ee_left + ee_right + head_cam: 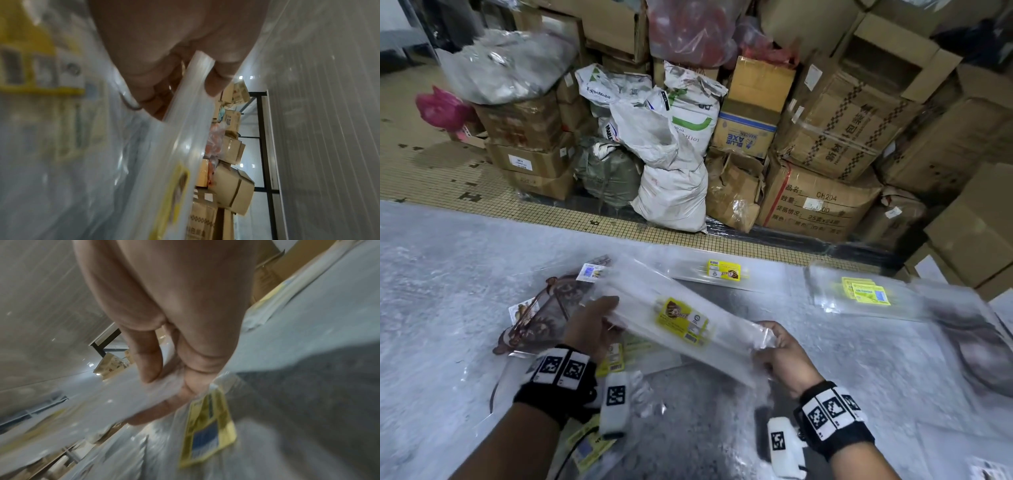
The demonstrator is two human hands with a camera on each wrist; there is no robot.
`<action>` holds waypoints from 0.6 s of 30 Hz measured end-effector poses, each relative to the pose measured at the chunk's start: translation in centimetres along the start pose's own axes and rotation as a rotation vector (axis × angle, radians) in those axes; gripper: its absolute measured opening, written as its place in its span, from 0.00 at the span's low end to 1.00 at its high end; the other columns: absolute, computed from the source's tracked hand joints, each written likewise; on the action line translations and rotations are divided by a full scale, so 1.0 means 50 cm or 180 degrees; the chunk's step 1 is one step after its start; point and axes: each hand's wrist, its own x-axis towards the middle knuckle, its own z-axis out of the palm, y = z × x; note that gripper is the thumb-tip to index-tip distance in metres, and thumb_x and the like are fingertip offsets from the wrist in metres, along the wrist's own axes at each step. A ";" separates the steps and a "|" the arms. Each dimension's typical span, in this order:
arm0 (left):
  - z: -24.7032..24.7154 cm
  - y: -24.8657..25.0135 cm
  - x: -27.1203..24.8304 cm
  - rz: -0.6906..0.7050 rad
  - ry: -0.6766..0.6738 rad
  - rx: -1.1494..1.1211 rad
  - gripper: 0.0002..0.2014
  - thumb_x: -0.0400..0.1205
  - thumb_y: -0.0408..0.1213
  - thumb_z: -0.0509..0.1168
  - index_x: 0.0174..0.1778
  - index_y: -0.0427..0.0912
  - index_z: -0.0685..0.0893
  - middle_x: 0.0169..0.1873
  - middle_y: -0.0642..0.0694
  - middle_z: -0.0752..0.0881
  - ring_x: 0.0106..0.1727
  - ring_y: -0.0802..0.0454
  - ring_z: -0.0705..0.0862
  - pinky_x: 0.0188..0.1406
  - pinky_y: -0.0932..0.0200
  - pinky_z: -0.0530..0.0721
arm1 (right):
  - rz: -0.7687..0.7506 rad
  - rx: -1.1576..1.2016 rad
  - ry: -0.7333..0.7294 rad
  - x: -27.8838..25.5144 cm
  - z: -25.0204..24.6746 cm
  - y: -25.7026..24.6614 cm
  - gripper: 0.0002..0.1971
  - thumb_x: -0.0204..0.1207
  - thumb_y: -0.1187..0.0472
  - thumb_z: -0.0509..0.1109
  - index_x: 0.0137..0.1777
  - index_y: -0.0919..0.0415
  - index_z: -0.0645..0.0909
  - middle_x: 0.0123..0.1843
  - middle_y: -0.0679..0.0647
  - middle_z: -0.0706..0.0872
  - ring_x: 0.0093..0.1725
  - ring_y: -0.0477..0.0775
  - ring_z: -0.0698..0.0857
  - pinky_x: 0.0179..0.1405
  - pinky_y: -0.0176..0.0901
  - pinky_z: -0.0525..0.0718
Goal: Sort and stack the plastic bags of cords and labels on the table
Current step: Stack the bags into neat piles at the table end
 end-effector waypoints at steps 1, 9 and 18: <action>-0.001 0.005 0.001 -0.0011 -0.0046 0.0236 0.07 0.81 0.26 0.62 0.46 0.41 0.83 0.34 0.44 0.88 0.29 0.51 0.86 0.29 0.60 0.86 | 0.0030 -0.0060 0.0040 0.004 -0.012 -0.009 0.24 0.66 0.88 0.61 0.54 0.62 0.78 0.37 0.57 0.81 0.19 0.44 0.78 0.14 0.33 0.72; 0.032 -0.032 0.004 0.0064 -0.0142 0.0852 0.32 0.69 0.08 0.66 0.60 0.47 0.79 0.42 0.36 0.84 0.40 0.39 0.86 0.28 0.54 0.89 | 0.0197 -0.0683 0.0588 0.062 -0.090 -0.028 0.15 0.75 0.80 0.62 0.37 0.59 0.70 0.30 0.55 0.70 0.28 0.52 0.69 0.28 0.44 0.67; 0.153 -0.007 0.060 0.0081 -0.0339 0.0973 0.24 0.73 0.17 0.65 0.58 0.48 0.84 0.51 0.37 0.87 0.49 0.37 0.86 0.48 0.43 0.89 | -0.0128 -0.0923 0.0754 0.162 -0.116 -0.092 0.15 0.79 0.77 0.60 0.54 0.57 0.77 0.42 0.60 0.82 0.37 0.57 0.79 0.32 0.46 0.76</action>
